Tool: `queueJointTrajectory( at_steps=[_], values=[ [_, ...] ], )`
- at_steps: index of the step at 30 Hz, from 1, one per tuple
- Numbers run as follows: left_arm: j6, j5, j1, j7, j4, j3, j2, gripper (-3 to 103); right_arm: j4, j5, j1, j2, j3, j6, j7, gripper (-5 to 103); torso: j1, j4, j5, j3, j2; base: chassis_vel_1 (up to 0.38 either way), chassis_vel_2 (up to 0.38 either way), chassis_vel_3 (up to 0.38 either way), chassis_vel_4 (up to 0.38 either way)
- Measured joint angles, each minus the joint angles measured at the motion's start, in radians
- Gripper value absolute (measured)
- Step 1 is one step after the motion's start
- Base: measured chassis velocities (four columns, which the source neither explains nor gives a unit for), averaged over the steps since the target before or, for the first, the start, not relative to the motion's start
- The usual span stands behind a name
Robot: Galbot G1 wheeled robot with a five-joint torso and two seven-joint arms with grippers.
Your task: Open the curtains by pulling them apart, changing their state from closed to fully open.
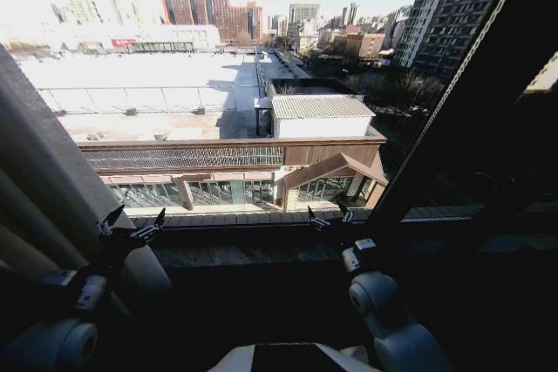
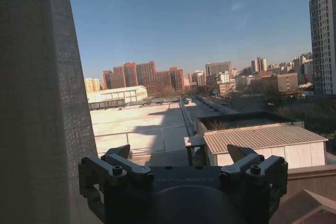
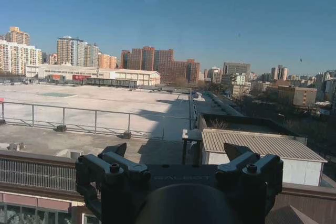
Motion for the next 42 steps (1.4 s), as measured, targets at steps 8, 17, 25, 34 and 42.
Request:
queueJointTrajectory(
  at_steps=[8, 17, 25, 34, 42],
  values=[
    [0.005, -0.008, -0.009, -0.05, 0.014, -0.014, -0.004, 100, 0.026, 0.025, 0.003, -0.013, 0.011, -0.061, 0.004, 100, 0.0, 0.0, 0.0, 0.0, 0.0, 0.0, 0.0, 0.0, 0.0],
    [0.005, -0.008, -0.009, -0.051, 0.013, -0.011, -0.012, 100, 0.044, 0.028, -0.002, -0.017, 0.025, -0.087, 0.006, 100, 0.0, 0.0, -0.0001, 0.0, 0.0, -0.01, -0.014, 0.011, 0.01],
    [0.005, -0.009, -0.001, -0.029, 0.018, -0.019, -0.015, 100, 0.043, 0.03, 0.002, -0.017, 0.028, -0.088, 0.007, 100, 0.0, 0.0, -0.0001, 0.0, 0.0, -0.119, -0.13, 0.116, 0.113],
    [0.003, -0.003, -0.002, -0.012, 0.021, -0.013, -0.019, 100, 0.035, 0.046, -0.001, -0.02, 0.052, -0.091, 0.007, 100, 0.0, -0.0001, 0.0003, 0.0, 0.0, -0.266, -0.268, 0.267, 0.259],
    [-0.003, -0.001, 0.0, 0.0, 0.022, -0.012, -0.023, 100, 0.033, 0.051, -0.001, -0.022, 0.065, -0.094, 0.007, 100, 0.0, 0.0, 0.0, 0.0, 0.0, -0.353, -0.333, 0.361, 0.337]
  ],
)
